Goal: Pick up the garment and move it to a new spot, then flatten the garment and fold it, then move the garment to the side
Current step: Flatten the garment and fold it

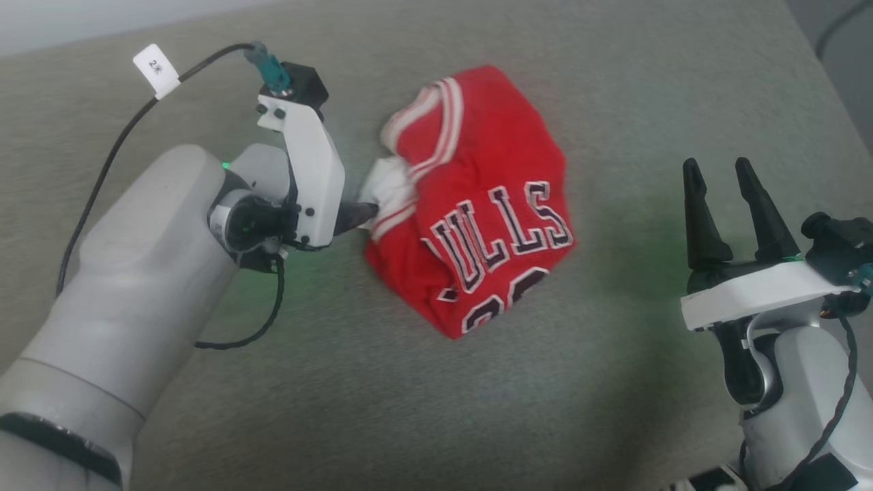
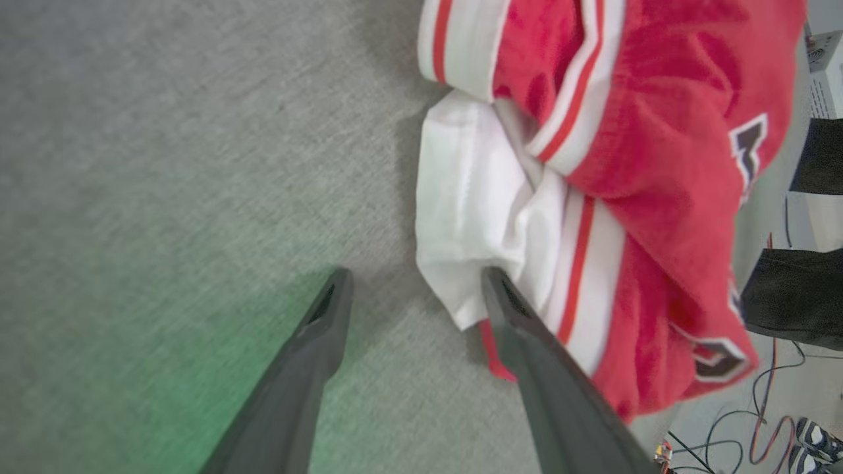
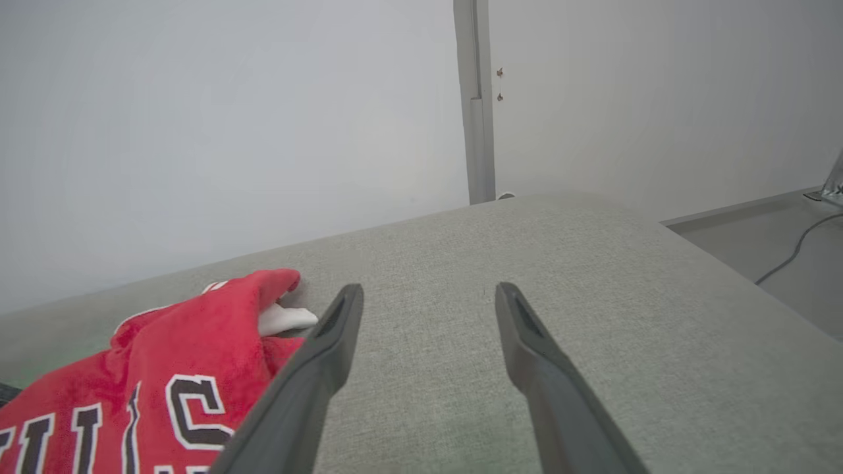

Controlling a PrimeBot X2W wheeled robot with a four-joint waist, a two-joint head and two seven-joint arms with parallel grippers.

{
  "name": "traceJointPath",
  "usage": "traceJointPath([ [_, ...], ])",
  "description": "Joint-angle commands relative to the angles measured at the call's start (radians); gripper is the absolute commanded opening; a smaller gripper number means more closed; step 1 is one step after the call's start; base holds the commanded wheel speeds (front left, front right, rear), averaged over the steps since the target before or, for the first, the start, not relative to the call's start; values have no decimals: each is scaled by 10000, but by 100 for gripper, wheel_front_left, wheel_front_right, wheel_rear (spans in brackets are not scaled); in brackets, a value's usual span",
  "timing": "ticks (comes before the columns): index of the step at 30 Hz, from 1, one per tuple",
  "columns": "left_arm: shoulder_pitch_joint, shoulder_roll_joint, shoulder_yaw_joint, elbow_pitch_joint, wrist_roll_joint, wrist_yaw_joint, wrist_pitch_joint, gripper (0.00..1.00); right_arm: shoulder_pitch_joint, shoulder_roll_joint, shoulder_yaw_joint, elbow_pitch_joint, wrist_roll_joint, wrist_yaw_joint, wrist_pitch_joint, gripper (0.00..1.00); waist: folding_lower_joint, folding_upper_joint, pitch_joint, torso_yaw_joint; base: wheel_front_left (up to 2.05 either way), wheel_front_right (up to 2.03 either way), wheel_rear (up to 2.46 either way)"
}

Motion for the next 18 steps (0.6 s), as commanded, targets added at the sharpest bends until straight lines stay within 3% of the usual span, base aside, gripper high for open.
traceJointPath([
  [1, -184, 12, -91, 100, -115, -7, 8, 100, -117, 76, -14, -49, 10, -10, -25, 100, 0, -1, 340, -402, 0, 0, 0],
  [5, -63, -78, -195, 349, -784, -8, 296, 96, -60, 132, -95, -26, -8, -10, -25, 100, 0, -1, 339, -481, 0, 0, 0],
  [6, -45, -65, -266, 357, -926, -8, 384, 74, -34, 130, -127, -11, -29, -10, -25, 100, 0, -1, 309, -466, 0, 0, 0],
  [8, -11, -25, -323, 227, -1233, -8, 346, 10, -36, 147, -234, 11, -89, -10, -25, 100, 0, -1, 221, -353, 0, 0, 0],
  [9, -11, -56, -255, 177, -1428, -8, 264, 0, -52, 155, -229, 2, -96, -10, -25, 100, 0, -1, 190, -296, 0, 0, 0],
  [18, -244, -31, -364, -184, -1862, -8, -916, 0, -116, -8, -227, -11, -163, -10, -25, 100, 0, -1, -81, 357, 0, 0, 0],
])
